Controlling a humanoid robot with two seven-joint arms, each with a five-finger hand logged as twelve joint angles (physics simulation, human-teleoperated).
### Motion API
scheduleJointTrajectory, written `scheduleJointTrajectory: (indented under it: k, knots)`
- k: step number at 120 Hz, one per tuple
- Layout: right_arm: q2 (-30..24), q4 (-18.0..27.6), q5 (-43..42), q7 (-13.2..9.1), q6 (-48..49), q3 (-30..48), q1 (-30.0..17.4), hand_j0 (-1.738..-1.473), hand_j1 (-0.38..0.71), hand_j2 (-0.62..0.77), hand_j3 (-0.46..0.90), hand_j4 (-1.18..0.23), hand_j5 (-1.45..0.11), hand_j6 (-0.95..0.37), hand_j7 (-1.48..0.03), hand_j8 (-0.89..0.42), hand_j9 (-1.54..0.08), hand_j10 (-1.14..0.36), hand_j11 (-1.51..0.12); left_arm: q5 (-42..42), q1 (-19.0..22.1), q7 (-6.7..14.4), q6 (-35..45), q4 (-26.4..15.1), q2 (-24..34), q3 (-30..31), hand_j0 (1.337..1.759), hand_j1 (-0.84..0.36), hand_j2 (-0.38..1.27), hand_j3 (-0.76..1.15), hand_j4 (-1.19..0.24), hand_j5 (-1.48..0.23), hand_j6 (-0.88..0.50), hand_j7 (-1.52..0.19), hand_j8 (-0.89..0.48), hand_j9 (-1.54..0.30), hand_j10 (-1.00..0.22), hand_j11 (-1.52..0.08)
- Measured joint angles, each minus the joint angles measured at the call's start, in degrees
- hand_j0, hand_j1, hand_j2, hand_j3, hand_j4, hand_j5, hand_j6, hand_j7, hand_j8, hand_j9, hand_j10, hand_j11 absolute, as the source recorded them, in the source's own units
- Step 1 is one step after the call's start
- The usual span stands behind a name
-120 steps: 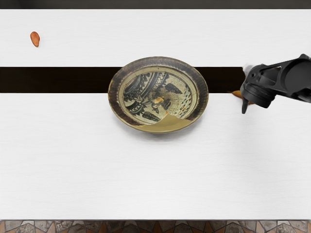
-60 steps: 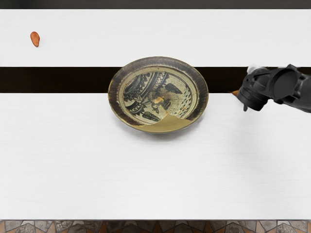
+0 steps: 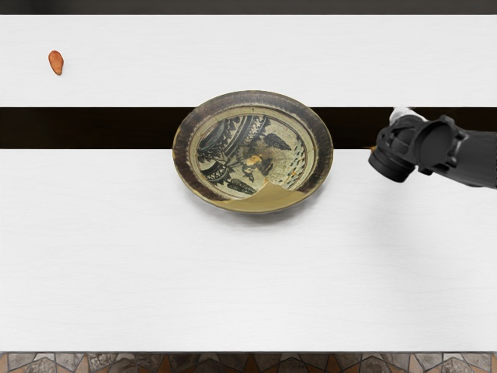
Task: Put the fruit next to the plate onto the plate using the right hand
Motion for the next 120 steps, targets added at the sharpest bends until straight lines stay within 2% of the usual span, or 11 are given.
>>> scheduleJointTrajectory:
  k: [81,120]
  knots:
    - [0.8,-1.3,0.5,0.0,0.6,0.3,-1.3,-1.658,-0.02,-0.05,0.00,-0.27,-0.35,-0.28,-0.35,-0.27,-0.35,-0.27,-0.35,0.0,0.0,0.0,0.0,-0.1,0.0,0.0,1.658,0.35,0.00,0.00,0.00,0.00,0.00,0.00,0.00,0.00,0.00,0.00]
    - [0.7,-1.9,1.6,0.0,1.5,0.5,-1.5,-1.658,0.00,-0.06,0.00,-0.29,-0.38,-0.30,-0.38,-0.29,-0.38,-0.29,-0.38,0.0,0.0,0.0,0.0,-0.1,0.0,0.0,1.658,0.35,0.00,0.00,0.00,0.00,0.00,0.00,0.00,0.00,0.00,0.00]
